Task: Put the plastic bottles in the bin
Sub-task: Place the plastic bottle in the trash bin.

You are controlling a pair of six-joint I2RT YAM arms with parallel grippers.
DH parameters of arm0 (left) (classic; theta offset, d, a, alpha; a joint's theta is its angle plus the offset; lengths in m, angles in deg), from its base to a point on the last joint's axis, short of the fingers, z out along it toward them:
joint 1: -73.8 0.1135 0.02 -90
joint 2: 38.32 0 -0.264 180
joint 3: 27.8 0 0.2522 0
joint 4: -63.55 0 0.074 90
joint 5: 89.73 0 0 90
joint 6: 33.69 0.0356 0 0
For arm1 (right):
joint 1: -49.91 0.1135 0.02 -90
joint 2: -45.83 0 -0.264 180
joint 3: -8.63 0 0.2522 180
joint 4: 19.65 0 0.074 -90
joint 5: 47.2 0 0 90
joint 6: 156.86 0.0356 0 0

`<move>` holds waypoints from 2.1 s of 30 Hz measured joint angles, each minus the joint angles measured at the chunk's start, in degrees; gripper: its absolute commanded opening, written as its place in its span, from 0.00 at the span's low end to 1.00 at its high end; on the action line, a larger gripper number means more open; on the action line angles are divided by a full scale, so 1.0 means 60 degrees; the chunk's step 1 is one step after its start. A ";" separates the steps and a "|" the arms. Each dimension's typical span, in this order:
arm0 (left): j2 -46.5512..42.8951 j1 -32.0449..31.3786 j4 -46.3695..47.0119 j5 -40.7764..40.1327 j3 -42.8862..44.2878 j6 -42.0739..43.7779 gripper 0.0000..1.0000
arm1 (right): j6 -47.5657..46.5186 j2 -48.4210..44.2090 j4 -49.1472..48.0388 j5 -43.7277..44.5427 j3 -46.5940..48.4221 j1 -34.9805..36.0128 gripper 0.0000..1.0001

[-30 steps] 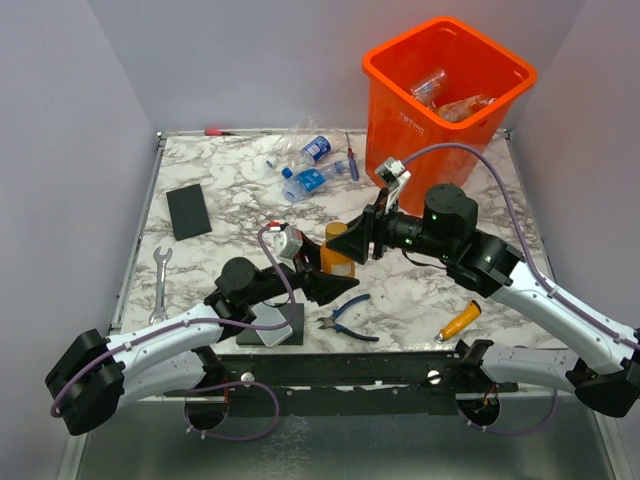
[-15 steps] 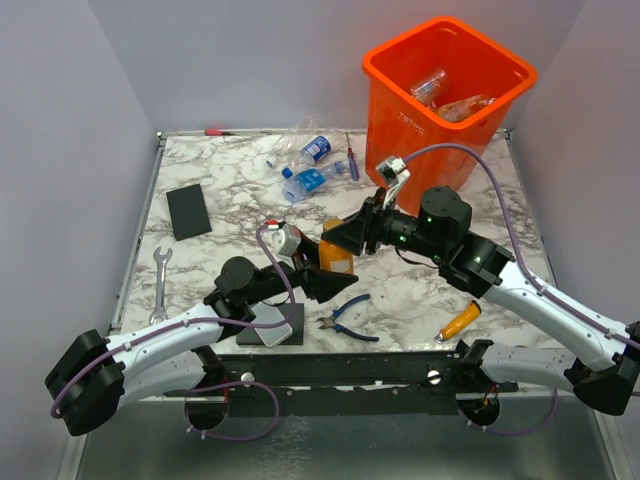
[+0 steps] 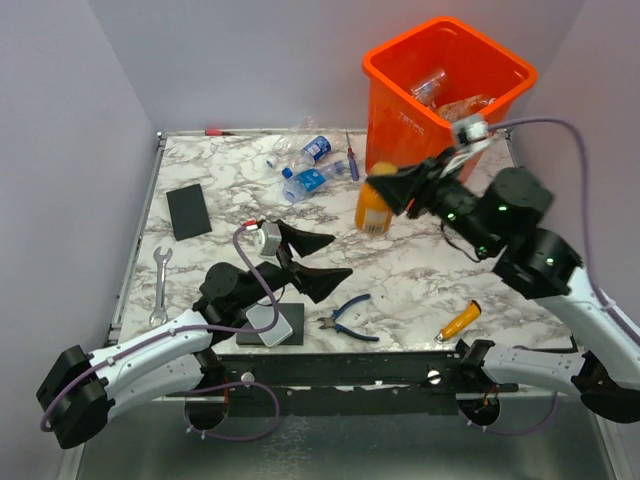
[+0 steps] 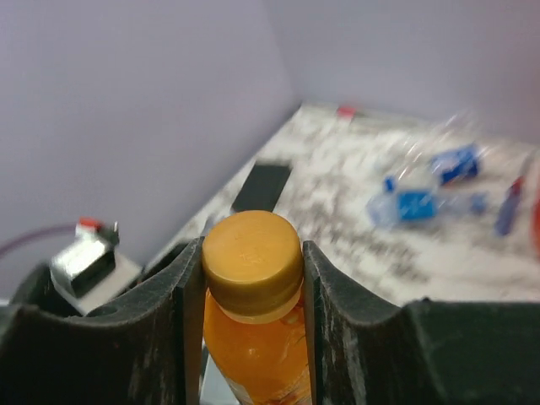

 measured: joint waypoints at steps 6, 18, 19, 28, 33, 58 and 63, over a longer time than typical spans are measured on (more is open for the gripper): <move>-0.0517 0.0000 -0.0036 -0.1104 -0.0146 0.0222 0.99 | -0.2561 -0.0688 -0.1300 0.4350 0.1912 0.0000 0.00; -0.1639 0.0000 -0.1053 -0.3894 -0.0408 0.0681 0.99 | -0.3326 0.3056 -0.3577 0.5945 0.4543 -0.5246 0.00; -0.1698 -0.0007 -0.1115 -0.4047 -0.0408 0.0707 0.99 | -0.2947 0.3483 -0.3373 0.5734 0.4838 -0.5555 0.00; -0.1763 -0.0044 -0.1945 -0.5227 -0.0339 0.0958 0.99 | 0.0470 0.7544 -0.0845 0.2160 0.8484 -0.7683 0.00; -0.1657 -0.0044 -0.2273 -0.5450 -0.0211 0.1122 0.99 | 0.1020 0.8808 0.0280 -0.0229 0.8725 -0.7763 0.00; -0.1020 -0.0044 -0.2732 -0.5384 0.0044 0.1282 0.99 | 0.0572 0.7748 0.1133 -0.3956 0.7832 -0.7614 0.81; -0.0998 -0.0044 -0.2867 -0.5457 0.0168 0.1333 0.99 | 0.0918 0.6685 0.0339 -0.4022 0.7614 -0.7515 0.81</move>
